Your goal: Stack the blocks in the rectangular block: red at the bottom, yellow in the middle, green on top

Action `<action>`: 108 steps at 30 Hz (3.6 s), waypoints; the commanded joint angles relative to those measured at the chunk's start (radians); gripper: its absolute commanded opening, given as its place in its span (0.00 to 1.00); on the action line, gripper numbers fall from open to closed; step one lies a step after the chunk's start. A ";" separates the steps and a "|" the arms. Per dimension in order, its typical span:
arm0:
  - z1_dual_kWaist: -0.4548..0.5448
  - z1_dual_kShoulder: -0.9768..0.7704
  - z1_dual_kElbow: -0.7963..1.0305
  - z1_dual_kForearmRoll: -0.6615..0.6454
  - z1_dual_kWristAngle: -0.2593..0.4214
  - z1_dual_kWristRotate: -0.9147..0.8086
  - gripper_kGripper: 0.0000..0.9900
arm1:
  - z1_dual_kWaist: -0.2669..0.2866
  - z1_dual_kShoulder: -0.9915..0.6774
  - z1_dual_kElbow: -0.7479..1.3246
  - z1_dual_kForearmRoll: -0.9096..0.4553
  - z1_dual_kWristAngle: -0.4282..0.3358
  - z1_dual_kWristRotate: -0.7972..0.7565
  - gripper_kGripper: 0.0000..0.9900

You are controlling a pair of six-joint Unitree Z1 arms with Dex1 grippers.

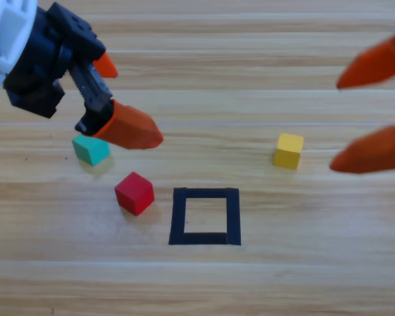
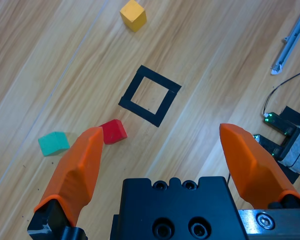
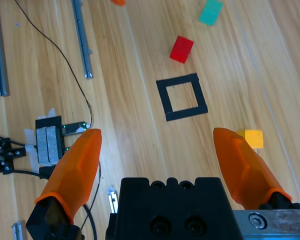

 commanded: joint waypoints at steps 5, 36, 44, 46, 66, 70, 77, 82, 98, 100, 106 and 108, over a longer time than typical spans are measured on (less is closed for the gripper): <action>-0.024 -0.025 0.044 -0.012 0.022 -0.017 1.00 | 0.066 0.070 0.002 0.012 -0.091 0.043 0.99; 0.139 0.406 -0.103 0.118 0.157 -0.430 1.00 | -0.250 0.779 -0.380 0.141 -0.355 0.693 0.98; 0.256 0.498 -0.089 0.118 0.099 -0.436 1.00 | -0.260 0.899 -0.471 0.206 -0.326 0.718 0.96; 0.279 0.527 -0.094 0.117 0.079 -0.422 1.00 | -0.260 0.914 -0.471 0.206 -0.326 0.720 0.96; 0.302 0.568 0.004 0.045 -0.035 -0.232 1.00 | -0.286 1.066 -0.575 0.281 -0.291 0.713 0.62; 0.302 0.581 0.023 0.019 -0.038 -0.215 0.98 | -0.308 1.080 -0.577 0.281 -0.275 0.697 0.41; 0.302 0.601 0.038 -0.026 -0.038 -0.201 0.98 | -0.356 1.038 -0.552 0.307 -0.277 0.675 0.32; 0.302 0.634 0.041 -0.061 -0.038 -0.197 0.98 | -0.359 0.916 -0.475 0.299 -0.280 0.675 0.27; 0.323 0.685 0.092 -0.159 -0.035 -0.188 0.96 | -0.386 0.739 -0.274 0.181 -0.246 0.667 0.27; 0.325 0.682 0.099 -0.168 -0.036 -0.184 0.95 | -0.386 0.733 -0.265 0.173 -0.234 0.663 0.27; 0.328 0.682 0.092 -0.182 -0.033 -0.181 0.92 | -0.386 0.719 -0.256 0.166 -0.218 0.658 0.27; 0.328 0.688 0.093 -0.190 -0.033 -0.177 0.91 | -0.386 0.719 -0.256 0.166 -0.218 0.658 0.27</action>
